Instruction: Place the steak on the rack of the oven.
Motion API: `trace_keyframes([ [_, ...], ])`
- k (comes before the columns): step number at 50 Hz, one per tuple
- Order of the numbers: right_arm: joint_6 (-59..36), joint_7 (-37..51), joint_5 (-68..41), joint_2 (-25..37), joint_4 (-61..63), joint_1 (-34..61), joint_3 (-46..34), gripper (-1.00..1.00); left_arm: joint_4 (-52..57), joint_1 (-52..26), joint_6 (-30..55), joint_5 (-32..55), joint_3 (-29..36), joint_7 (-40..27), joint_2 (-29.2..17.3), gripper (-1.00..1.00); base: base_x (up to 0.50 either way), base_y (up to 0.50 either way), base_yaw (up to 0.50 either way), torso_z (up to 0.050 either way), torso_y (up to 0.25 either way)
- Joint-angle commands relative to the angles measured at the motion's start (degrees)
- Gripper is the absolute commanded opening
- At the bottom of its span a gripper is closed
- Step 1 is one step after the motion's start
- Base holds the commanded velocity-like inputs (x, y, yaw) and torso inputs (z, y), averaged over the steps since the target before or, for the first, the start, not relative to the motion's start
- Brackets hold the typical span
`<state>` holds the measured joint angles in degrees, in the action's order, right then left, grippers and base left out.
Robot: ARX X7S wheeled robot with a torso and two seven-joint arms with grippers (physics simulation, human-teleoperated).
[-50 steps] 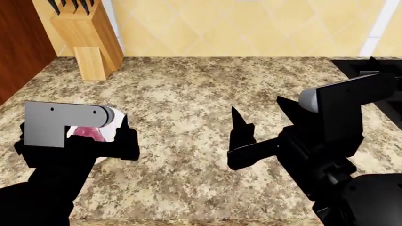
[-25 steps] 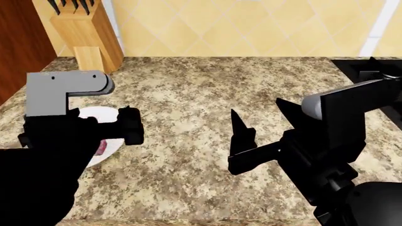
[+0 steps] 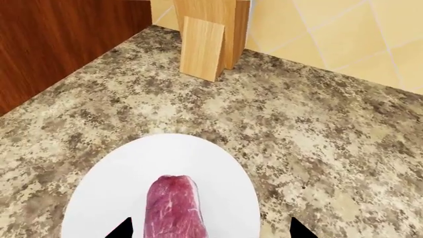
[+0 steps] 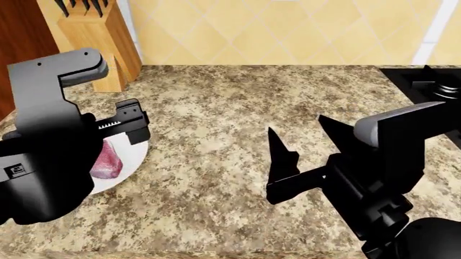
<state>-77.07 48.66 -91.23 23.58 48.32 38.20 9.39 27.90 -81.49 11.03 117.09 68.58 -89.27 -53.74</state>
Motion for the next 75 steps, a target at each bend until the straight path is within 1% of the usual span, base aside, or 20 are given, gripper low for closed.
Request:
trace_keyframes([
  [1, 1.16, -3.23, 2.59, 0.01, 1.51, -1.98, 0.77, 1.00, -1.75, -15.25, -20.21, 2.54, 27.77, -0.70, -2.71, 1.00, 0.00, 0.00, 0.00, 0.000, 0.000],
  [11, 2.12, -9.41, 10.04, -0.72, 0.31, -2.18, -1.05, 1.00, -5.40, -13.67, -23.94, 5.59, 28.48, 1.34, -0.60, 1.00, 0.00, 0.00, 0.00, 0.000, 0.000],
  [17, 2.68, -10.30, 11.02, -0.62, 0.07, -2.21, -1.62, 1.00, -7.55, -12.88, -24.21, 7.72, 28.59, 2.87, 0.65, 1.00, 0.00, 0.00, 0.00, 0.000, 0.000],
  [18, 2.68, -10.10, 10.85, -0.56, 0.06, -2.20, -1.65, 1.00, -7.66, -12.33, -23.25, 10.91, 27.51, 6.68, 0.76, 1.00, 0.00, 0.00, 0.00, 0.000, 0.000],
  [19, 2.64, -9.85, 10.62, -0.49, 0.03, -2.19, -1.69, 1.00, -7.72, -12.84, -23.69, 8.97, 28.00, 4.78, 0.97, 1.00, 0.00, 0.00, 0.00, 0.000, 0.000],
  [21, 2.76, -9.70, 10.35, -0.42, 0.03, -2.19, -1.72, 1.00, -8.15, -12.64, -23.59, 9.92, 27.82, 5.50, 1.38, 1.00, 0.00, 0.00, 0.00, 0.000, 0.000],
  [22, 3.68, -11.95, 12.79, -0.53, -0.20, -2.97, -2.00, 1.00, -10.88, -11.85, -23.24, 10.15, 28.39, 6.41, 3.84, 1.00, 0.00, 0.00, 0.00, 0.000, 0.000],
  [26, 4.69, -13.48, 14.79, -0.46, -0.40, -3.98, -2.27, 1.00, -12.55, -11.24, -22.92, 10.38, 28.85, 7.01, 5.52, 1.00, 0.00, 0.00, 0.00, 0.000, 0.000],
  [29, 5.26, -14.70, 16.27, -0.42, -0.85, -4.26, -2.87, 1.00, -13.52, -10.92, -23.25, 10.16, 29.16, 6.72, 6.08, 1.00, 0.00, 0.00, 0.00, 0.000, 0.000],
  [32, 5.42, -14.32, 15.35, -0.17, -0.60, -4.56, -2.46, 1.00, -14.52, -11.20, -23.01, 9.97, 29.37, 6.59, 6.55, 1.00, 0.00, 0.00, 0.00, 0.000, 0.000],
  [36, 6.54, -16.35, 17.63, -0.06, -1.18, -5.27, -3.06, 1.00, -15.42, -11.56, -23.36, 8.55, 30.23, 4.55, 7.30, 1.00, 0.00, 0.00, 0.00, 0.000, 0.000],
  [42, 7.14, -17.16, 18.35, 0.45, -1.62, -5.32, -3.27, 1.00, -16.88, -11.34, -23.59, 8.75, 30.44, 4.57, 8.28, 1.00, 0.00, 0.00, 0.00, 0.000, 0.000],
  [54, 10.76, -21.92, 23.20, 0.81, -3.08, -7.59, -4.41, 1.00, -21.94, -10.57, -22.57, 9.41, 31.70, 5.42, 11.33, 1.00, 0.00, 0.00, 0.00, 0.000, 0.000],
  [64, 11.53, -22.75, 24.68, 1.04, -4.06, -7.24, -5.59, 1.00, -25.03, -10.05, -22.25, 8.89, 33.01, 5.16, 12.54, 1.00, 0.00, 0.00, 0.00, 0.000, 0.000],
  [75, 9.88, -19.15, 20.05, 1.53, -2.60, -6.54, -4.40, 1.00, -25.63, -9.02, -21.80, 10.32, 33.29, 5.96, 12.04, 1.00, 0.00, 0.00, 0.00, 0.000, 0.000],
])
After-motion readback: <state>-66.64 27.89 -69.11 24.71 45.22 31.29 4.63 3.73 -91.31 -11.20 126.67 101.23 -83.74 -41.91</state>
